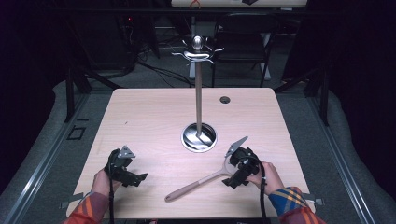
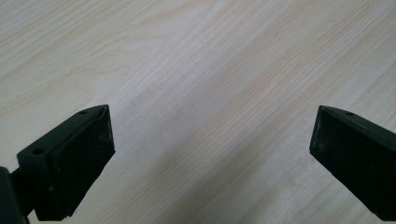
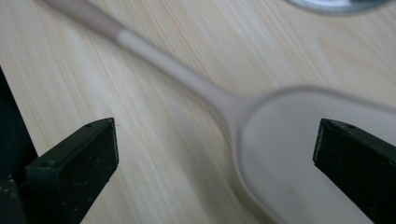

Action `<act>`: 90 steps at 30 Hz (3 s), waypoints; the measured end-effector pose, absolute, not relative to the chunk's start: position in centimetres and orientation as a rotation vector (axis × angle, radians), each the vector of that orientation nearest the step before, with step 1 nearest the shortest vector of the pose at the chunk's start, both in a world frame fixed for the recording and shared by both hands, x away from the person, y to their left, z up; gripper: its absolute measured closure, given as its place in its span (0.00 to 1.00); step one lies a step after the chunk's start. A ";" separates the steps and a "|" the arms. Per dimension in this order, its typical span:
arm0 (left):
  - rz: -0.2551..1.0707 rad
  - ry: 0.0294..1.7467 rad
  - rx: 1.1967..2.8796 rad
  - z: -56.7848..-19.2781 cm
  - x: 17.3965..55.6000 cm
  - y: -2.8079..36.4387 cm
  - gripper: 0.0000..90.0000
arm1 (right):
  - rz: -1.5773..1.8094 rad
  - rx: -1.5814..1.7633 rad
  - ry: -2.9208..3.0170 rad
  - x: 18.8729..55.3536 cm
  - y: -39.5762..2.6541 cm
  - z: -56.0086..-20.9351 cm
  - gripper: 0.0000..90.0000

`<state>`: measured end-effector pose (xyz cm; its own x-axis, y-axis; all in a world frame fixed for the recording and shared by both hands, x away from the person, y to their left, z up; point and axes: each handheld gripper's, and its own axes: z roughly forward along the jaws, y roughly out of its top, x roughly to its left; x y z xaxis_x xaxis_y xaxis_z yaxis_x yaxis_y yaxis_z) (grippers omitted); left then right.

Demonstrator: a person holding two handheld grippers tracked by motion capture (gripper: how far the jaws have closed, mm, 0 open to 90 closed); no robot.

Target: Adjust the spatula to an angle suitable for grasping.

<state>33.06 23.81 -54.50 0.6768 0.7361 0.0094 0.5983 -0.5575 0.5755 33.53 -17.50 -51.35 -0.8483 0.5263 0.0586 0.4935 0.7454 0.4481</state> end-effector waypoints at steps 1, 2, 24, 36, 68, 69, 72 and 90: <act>0.339 1.026 2.350 -54.5 33.1 23.8 0.00 | 0.710 0.807 2.870 33.6 -16.8 -51.2 0.00; 0.338 1.026 2.350 -54.5 33.1 23.8 0.00 | 0.719 0.790 2.875 33.6 -16.1 -51.1 0.00; 0.344 0.988 2.343 -54.1 32.9 23.8 0.00 | 0.518 0.659 3.005 35.9 -13.0 -53.9 0.17; 0.334 0.987 2.353 -54.1 32.9 23.7 0.00 | 0.478 0.668 2.950 35.8 -12.8 -54.3 0.37; 0.356 1.003 2.369 -54.2 32.8 23.7 0.00 | 0.390 0.512 2.899 34.9 -13.1 -54.1 0.61; 0.354 1.002 2.371 -54.2 32.8 23.7 0.00 | 0.394 0.516 2.903 34.9 -13.2 -54.0 0.62; 0.356 1.002 2.372 -54.2 32.8 23.7 0.00 | 0.384 0.515 2.909 34.9 -13.4 -54.0 0.63; 0.352 1.001 2.388 -54.4 32.9 23.4 0.00 | 0.399 0.463 2.917 34.5 -14.0 -53.8 0.63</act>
<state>32.86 23.41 -54.41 0.6926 0.7204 0.0362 0.5847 -0.5901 0.5567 34.52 -14.04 -53.77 -0.9391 0.3237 -0.1155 0.2808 0.9164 0.2851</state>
